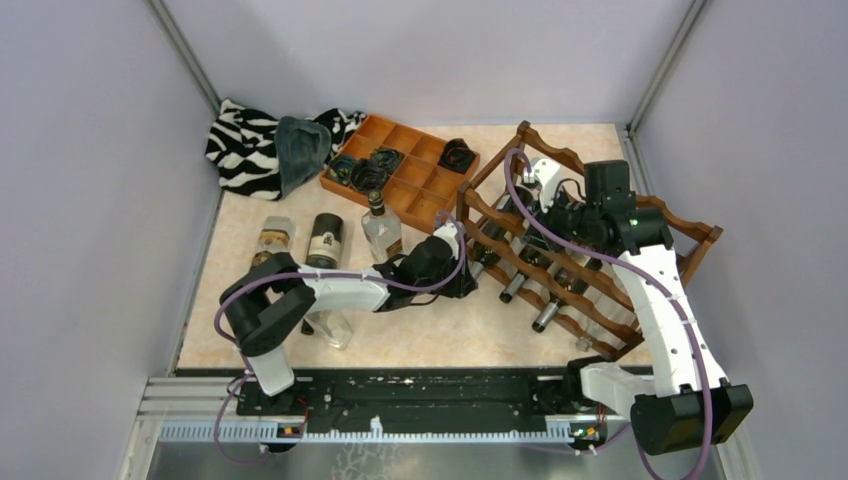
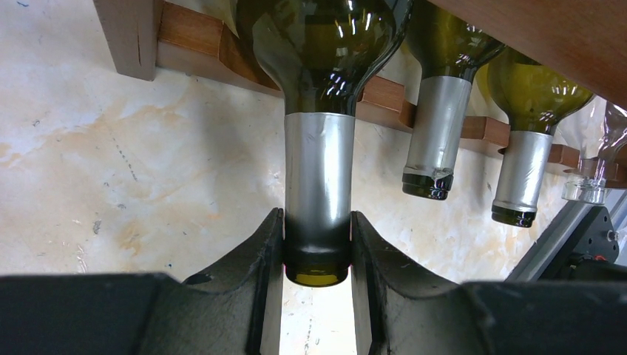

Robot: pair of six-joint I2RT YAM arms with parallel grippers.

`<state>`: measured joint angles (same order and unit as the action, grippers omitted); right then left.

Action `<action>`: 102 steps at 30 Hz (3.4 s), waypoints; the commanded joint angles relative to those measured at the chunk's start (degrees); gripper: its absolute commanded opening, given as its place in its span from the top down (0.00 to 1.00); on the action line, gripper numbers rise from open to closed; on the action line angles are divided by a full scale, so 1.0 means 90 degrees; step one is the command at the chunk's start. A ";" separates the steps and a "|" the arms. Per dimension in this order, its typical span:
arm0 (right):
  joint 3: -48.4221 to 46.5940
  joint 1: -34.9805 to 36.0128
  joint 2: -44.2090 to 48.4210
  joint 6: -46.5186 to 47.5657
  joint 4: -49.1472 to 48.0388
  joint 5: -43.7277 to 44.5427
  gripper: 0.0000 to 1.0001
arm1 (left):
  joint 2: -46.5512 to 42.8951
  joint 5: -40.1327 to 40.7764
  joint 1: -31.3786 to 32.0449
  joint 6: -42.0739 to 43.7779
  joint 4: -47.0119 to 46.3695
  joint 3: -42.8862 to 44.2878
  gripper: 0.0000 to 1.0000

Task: Put the wine bottle on the wine rack
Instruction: Place the wine bottle in the wine rack.

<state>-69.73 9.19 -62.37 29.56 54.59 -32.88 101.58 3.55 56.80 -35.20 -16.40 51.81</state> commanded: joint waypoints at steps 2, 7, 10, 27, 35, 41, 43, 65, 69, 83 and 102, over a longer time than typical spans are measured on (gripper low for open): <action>0.0202 0.0021 0.0038 0.0282 -0.0274 -0.0770 1.00 | 0.0308 0.0685 -0.0081 -0.0208 0.0836 -0.0052 1.00; 0.0163 0.0024 0.0026 0.0272 -0.0270 -0.0698 1.00 | 0.0316 0.0737 -0.0080 -0.0186 0.0916 0.0006 1.00; 0.0171 0.0022 0.0045 0.0253 -0.0283 -0.0603 1.00 | 0.0327 0.0792 -0.0080 -0.0105 0.1054 0.0102 1.00; 0.0105 0.0020 0.0085 0.0240 -0.0305 -0.0428 1.00 | -0.0108 0.1006 -0.0080 -0.0098 0.1266 -0.0189 1.00; 0.0162 0.0024 0.0109 0.0246 -0.0311 -0.0448 1.00 | 0.0229 0.0906 -0.0160 -0.0083 0.1379 -0.0011 1.00; 0.0160 0.0024 0.0114 0.0246 -0.0306 -0.0448 1.00 | 0.0406 0.0677 -0.0353 -0.0184 0.1420 0.0040 1.00; 0.0159 0.0016 0.0115 0.0239 -0.0304 -0.0462 1.00 | 0.0353 0.0705 -0.0354 -0.0200 0.1369 -0.0031 1.00; 0.0238 0.0024 0.0226 0.0241 -0.0313 -0.0467 1.00 | 0.0572 0.1221 -0.0354 0.0254 0.1488 0.0690 1.00; 0.0255 0.0023 0.0243 0.0242 -0.0315 -0.0477 1.00 | 0.0535 0.1300 -0.0354 0.0324 0.1367 0.0743 1.00; 0.0263 0.0024 0.0250 0.0233 -0.0323 -0.0495 1.00 | 0.0341 0.0898 -0.0344 0.0659 -0.0201 0.0175 1.00; 0.0346 0.0021 0.0289 0.0215 -0.0392 -0.0538 1.00 | 0.0098 0.0389 -0.0288 0.0796 -0.1397 -0.0186 1.00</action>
<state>-68.51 9.21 -61.12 29.32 52.97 -32.45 104.90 4.69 54.85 -28.60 -24.64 50.15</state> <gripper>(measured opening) 0.114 0.381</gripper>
